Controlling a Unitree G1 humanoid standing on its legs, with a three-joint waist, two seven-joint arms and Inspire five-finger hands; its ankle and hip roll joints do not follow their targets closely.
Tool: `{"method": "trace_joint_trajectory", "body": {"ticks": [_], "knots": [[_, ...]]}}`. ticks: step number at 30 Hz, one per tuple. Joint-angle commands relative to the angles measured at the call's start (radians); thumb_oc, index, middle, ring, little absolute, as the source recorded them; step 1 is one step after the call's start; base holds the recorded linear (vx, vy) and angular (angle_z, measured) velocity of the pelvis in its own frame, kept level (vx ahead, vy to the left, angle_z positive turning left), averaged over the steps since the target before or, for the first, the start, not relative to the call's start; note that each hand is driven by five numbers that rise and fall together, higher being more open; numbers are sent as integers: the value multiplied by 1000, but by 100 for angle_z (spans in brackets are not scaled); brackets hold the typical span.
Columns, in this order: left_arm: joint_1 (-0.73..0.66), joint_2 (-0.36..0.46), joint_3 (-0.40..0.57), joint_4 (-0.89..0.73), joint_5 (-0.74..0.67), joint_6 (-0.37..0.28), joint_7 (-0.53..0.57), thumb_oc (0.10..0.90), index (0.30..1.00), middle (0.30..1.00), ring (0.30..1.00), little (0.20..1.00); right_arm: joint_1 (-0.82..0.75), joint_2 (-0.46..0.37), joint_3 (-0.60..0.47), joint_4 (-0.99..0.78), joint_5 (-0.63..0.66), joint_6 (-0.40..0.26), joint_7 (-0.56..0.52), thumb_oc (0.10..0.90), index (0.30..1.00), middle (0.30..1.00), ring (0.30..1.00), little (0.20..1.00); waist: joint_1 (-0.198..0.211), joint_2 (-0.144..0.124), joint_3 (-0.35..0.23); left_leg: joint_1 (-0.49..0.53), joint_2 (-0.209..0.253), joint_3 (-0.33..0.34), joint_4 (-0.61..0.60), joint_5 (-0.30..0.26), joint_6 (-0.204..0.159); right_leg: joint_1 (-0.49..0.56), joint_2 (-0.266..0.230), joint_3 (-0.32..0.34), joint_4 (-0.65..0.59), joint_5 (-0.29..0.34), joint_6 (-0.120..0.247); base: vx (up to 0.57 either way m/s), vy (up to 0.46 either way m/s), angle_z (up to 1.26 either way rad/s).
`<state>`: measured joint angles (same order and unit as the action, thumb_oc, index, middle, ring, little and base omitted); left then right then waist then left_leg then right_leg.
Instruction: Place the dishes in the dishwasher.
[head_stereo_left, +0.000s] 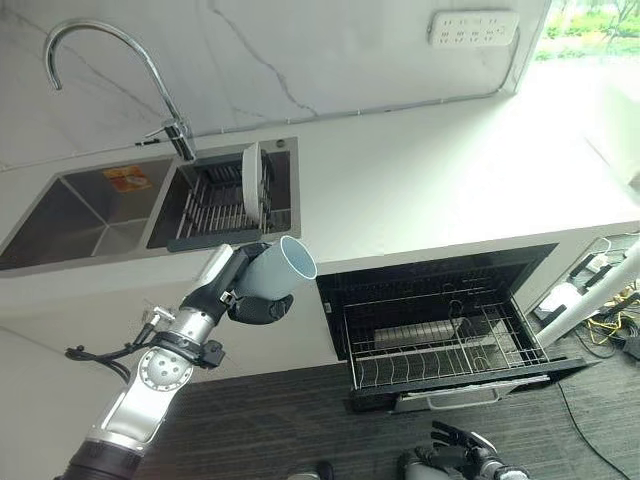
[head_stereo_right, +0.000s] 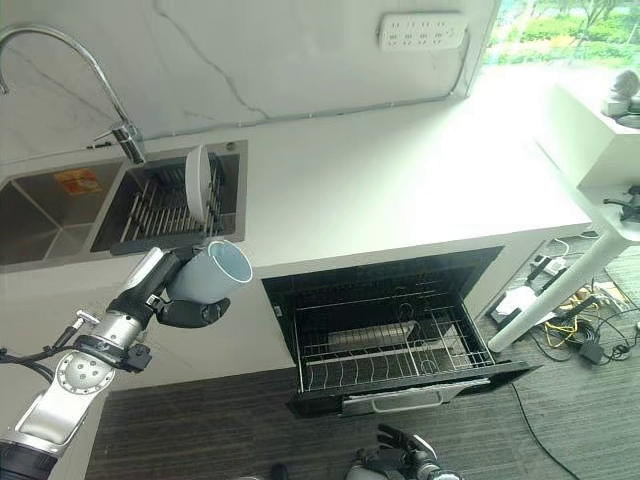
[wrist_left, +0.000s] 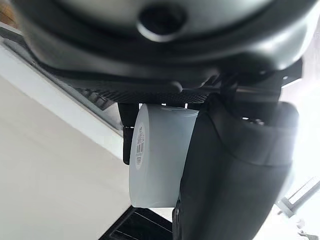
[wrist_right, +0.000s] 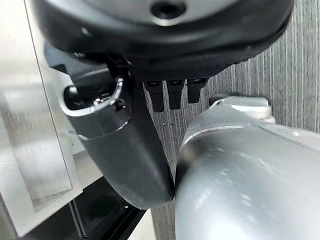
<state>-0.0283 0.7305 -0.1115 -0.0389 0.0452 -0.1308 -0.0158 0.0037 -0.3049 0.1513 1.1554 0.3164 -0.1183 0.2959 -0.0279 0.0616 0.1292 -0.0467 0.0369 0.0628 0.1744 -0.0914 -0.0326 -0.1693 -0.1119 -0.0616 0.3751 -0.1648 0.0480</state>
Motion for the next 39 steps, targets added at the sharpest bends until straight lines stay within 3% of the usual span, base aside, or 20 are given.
{"method": "trace_joint_trajectory", "body": {"ticks": [1, 3, 4, 5, 8, 11, 13, 14, 16, 18, 19, 20, 22, 24, 25, 27, 28, 32, 35, 39], "knots": [[-114, 15, 114, -52, -33, -67, 25, 400, 300, 300, 300, 300, 30, -3, 21, 16, 10, 20, 70, 800, 900, 900, 900, 900, -9, -15, -34, -57, 34, -9, 126, -155, -5, 60, -35, -19, -75, -29, 119, 10, 19, -15], [-115, 18, 116, -51, -36, -64, 19, 400, 300, 300, 300, 300, 31, 0, 21, 24, 7, 28, 76, 800, 900, 900, 900, 900, -9, -15, -36, -54, 34, -4, 126, -156, -3, 62, -37, -19, -75, -30, 119, 7, 10, -9], [-237, -84, -85, -66, -21, -222, 55, 400, 300, 300, 300, 300, -39, 0, -69, -53, 225, 11, 11, 800, 900, 900, 900, 900, 6, -18, 17, -102, 73, 63, 126, -130, -5, 57, -109, -224, -75, 27, 125, 57, 1, -3], [-249, -80, -98, -63, -28, -203, 65, 400, 300, 300, 300, 300, -27, -1, -72, -50, 258, -4, -1, 800, 900, 900, 900, 900, -7, -23, 25, -87, 56, 49, 126, -146, 3, 71, -84, -169, -75, 9, 118, 73, -7, 3], [-229, -85, -79, -68, -66, -184, 47, 400, 300, 300, 300, 300, -6, -20, -88, -73, 289, -39, -3, 800, 900, 900, 900, 900, -16, -38, 14, -66, 40, 56, 126, -144, 7, 67, -62, -126, -75, 9, 112, 97, 7, 1], [-225, -73, -90, -76, 70, -263, 121, 400, 300, 300, 300, 300, 22, -16, -103, -128, 205, -36, -42, 800, 900, 900, 900, 900, -51, -32, 30, -27, 46, 30, 126, -146, 22, 99, -17, -54, -75, 1, 94, 33, -111, -39], [-255, -45, -100, -92, 101, -260, 166, 400, 300, 300, 300, 300, 24, -13, -90, -136, 161, -32, -34, 800, 900, 900, 900, 900, -48, -41, 35, -14, 68, 44, 126, -129, 13, 110, -70, -75, -75, 14, 111, -82, -469, -26], [-275, -38, -108, -100, 118, -240, 176, 400, 300, 300, 300, 300, 14, -11, -87, -124, 147, -37, -21, 800, 900, 900, 900, 900, -39, -49, 37, -6, 86, 52, 126, -124, -1, 91, -134, -69, -75, 48, 136, -140, -646, -19], [-298, -21, -124, -110, 131, -238, 186, 400, 300, 300, 300, 300, 4, -16, -86, -130, 139, -36, -13, 800, 900, 900, 900, 900, -34, -57, 45, 1, 111, 48, 126, -115, -24, 73, -199, -25, -75, 77, 165, -141, -705, -56], [-358, 10, -165, -114, 111, -238, 230, 400, 300, 300, 300, 300, -48, -25, -92, -123, 135, -12, -5, 800, 900, 900, 900, 900, -21, -60, 82, -21, 198, 18, 126, -86, -84, 28, -305, 49, -75, 134, 202, -300, -1183, -29], [-367, 21, -165, -97, 73, -226, 271, 400, 300, 300, 300, 300, -79, -20, -80, -115, 104, -6, 15, 800, 900, 900, 900, 900, -13, -49, 106, -41, 275, 1, 126, -58, -125, 18, -307, 43, -75, 131, 214, -331, -1324, -1], [-336, 20, -127, -90, 47, -231, 281, 400, 300, 300, 300, 300, -90, -17, -49, -118, 54, -16, 29, 800, 900, 900, 900, 900, 9, -45, 112, -56, 350, 2, 126, -24, -158, 28, -286, -25, -75, 99, 214, -250, -1154, -11], [-267, 2, -76, -94, 17, -255, 257, 400, 300, 300, 300, 300, -81, -8, -23, -112, 70, -21, 28, 800, 900, 900, 900, 900, 23, -37, 107, -87, 426, -5, 126, 12, -171, 47, -239, -104, -75, 65, 214, -51, -879, -41], [-211, -33, -39, -126, 50, -316, 147, 400, 300, 300, 300, 300, -16, -3, -21, -154, 115, -10, -18, 800, 900, 900, 900, 900, -6, -35, 93, -104, 471, 133, 126, 50, -158, 101, -219, -238, -75, 31, 177, -59, -804, 27], [-216, -45, -41, -144, 70, -307, 123, 400, 300, 300, 300, 300, 3, -4, -29, -164, 114, -4, -13, 800, 900, 900, 900, 900, -19, -40, 86, -89, 457, 199, 126, 50, -147, 110, -220, -282, -75, 27, 164, -82, -720, 150], [-247, -59, -66, -169, 42, -222, 91, 400, 300, 300, 300, 300, 13, -18, -34, -161, 95, -6, 6, 800, 900, 900, 900, 900, -32, -48, 66, -47, 341, 294, 126, 7, -133, 122, -209, -322, -75, 3, 155, -90, -577, 153], [-257, -59, -79, -173, 10, -182, 89, 400, 300, 300, 300, 300, 8, -22, -29, -159, 75, 3, 18, 800, 900, 900, 900, 900, -30, -46, 59, -50, 289, 294, 126, -8, -122, 116, -201, -318, -75, 5, 153, -93, -285, 96], [-228, -56, -79, -172, -4, -124, 117, 400, 300, 300, 300, 300, -31, -10, 12, -100, 100, 37, 22, 800, 900, 900, 900, 900, 9, -27, 32, -100, 182, 129, 126, -36, -81, 69, -123, -226, -75, -2, 114, -90, -147, 17], [-231, -67, -74, -148, -4, -142, 97, 400, 300, 300, 300, 300, 8, 23, 6, -93, 96, 4, 3, 800, 900, 900, 900, 900, -12, -12, 8, -115, 177, 163, 126, -49, -78, 70, -108, -254, -75, -9, 110, -82, -3, -55], [-220, -53, -56, -132, -11, -159, 102, 400, 300, 300, 300, 300, 15, 14, -6, -74, 125, -12, -32, 800, 900, 900, 900, 900, -3, -7, -6, -118, 131, 101, 126, -77, -69, 79, -98, -221, -75, -27, 108, -11, 135, 39]]}}
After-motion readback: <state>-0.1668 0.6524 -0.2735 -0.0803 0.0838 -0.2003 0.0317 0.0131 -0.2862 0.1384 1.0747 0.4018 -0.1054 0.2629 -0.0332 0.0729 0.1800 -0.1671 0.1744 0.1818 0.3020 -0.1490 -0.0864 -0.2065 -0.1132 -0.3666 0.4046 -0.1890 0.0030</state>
